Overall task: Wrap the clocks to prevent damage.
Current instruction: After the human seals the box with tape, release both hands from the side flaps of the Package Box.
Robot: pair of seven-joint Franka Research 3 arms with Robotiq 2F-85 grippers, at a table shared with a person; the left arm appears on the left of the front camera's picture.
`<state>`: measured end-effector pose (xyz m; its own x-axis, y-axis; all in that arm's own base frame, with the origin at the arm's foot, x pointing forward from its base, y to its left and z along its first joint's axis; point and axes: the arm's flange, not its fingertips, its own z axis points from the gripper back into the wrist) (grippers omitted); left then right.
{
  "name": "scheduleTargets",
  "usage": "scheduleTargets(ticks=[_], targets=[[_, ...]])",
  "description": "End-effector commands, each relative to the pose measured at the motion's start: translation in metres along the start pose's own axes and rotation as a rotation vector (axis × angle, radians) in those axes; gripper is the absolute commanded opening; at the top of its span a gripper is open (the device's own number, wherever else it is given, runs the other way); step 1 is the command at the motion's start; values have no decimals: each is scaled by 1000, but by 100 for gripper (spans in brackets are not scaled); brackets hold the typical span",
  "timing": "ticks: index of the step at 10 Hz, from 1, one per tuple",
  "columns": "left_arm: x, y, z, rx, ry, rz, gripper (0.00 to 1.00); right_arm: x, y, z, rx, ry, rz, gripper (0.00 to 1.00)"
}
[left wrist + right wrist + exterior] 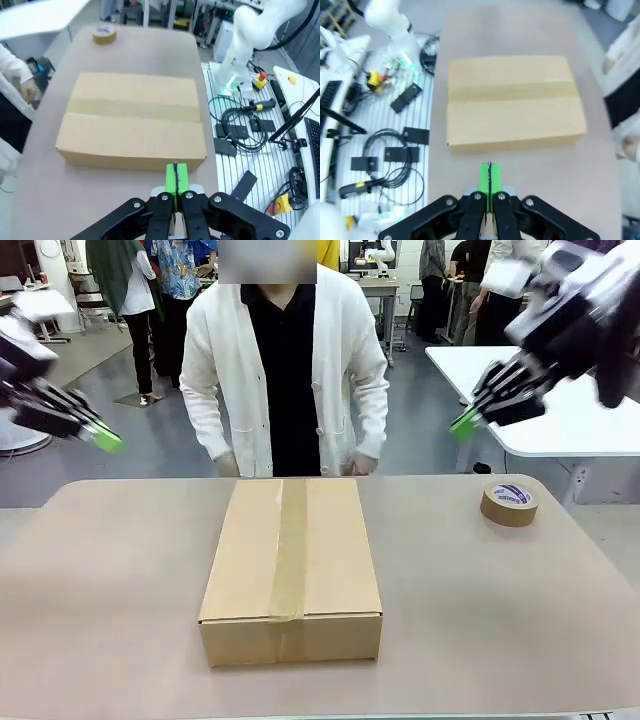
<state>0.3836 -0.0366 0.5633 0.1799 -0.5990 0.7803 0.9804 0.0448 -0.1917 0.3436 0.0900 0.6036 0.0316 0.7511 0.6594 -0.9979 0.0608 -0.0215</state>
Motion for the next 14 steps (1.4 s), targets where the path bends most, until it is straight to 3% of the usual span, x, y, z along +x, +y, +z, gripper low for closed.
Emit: scheduleTargets(ticks=[1,3,4,5,14], targets=[[8,-36,32,78,-31,-32,0,6,29,22,-50,54,-33,1],[10,-62,48,136,-42,-53,0,5,40,36,-85,85,-84,1],[6,-58,42,175,-23,-64,0,2,34,30,-69,86,-68,1],[17,-57,58,110,-52,-78,0,10,43,47,-103,58,-39,1],[17,-57,58,110,-52,-78,0,10,43,47,-103,58,-39,1]])
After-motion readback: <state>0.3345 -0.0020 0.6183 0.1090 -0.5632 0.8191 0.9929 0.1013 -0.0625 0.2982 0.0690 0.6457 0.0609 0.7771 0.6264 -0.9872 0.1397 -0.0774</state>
